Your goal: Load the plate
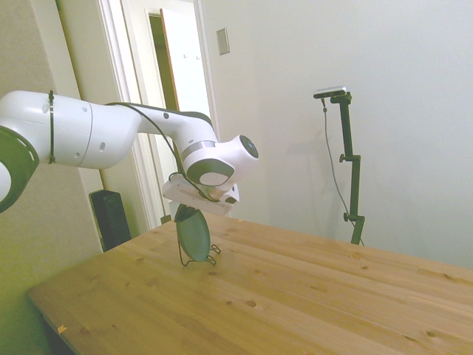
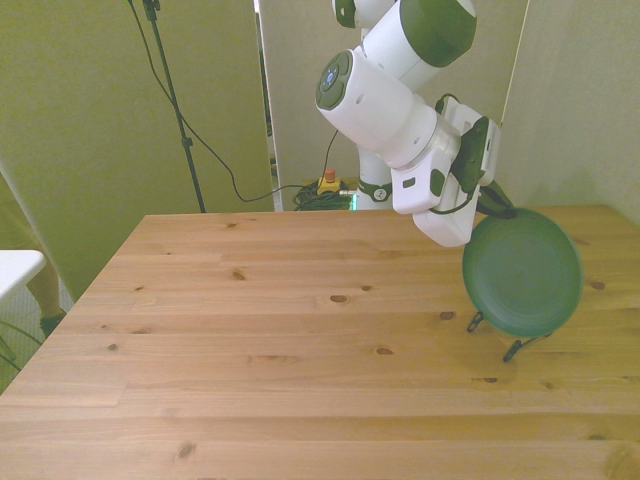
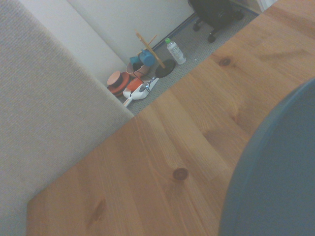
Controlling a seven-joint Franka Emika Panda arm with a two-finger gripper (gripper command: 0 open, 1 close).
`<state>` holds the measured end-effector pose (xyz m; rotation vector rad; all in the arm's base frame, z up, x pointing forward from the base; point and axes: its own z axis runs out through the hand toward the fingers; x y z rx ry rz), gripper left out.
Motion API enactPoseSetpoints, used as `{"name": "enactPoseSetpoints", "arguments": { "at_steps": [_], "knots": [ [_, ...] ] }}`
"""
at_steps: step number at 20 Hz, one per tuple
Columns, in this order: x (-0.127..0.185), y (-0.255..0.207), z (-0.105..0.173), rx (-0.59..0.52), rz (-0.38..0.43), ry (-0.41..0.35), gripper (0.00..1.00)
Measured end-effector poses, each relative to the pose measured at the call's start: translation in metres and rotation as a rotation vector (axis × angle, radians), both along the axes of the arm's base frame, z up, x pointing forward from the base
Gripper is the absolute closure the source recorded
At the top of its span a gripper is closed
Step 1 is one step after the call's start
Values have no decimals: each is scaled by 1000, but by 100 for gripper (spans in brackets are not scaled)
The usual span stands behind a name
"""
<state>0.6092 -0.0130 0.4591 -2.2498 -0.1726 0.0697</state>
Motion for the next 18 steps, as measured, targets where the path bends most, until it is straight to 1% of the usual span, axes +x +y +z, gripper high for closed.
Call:
{"name": "enactPoseSetpoints", "arguments": {
  "at_steps": [14,16,18],
  "knots": [
    [1,2,-1,0,4,2,0],
    [-2,2,10,-6,5,-16,0],
    [-9,0,33,-19,4,-54,0]
  ]
}}
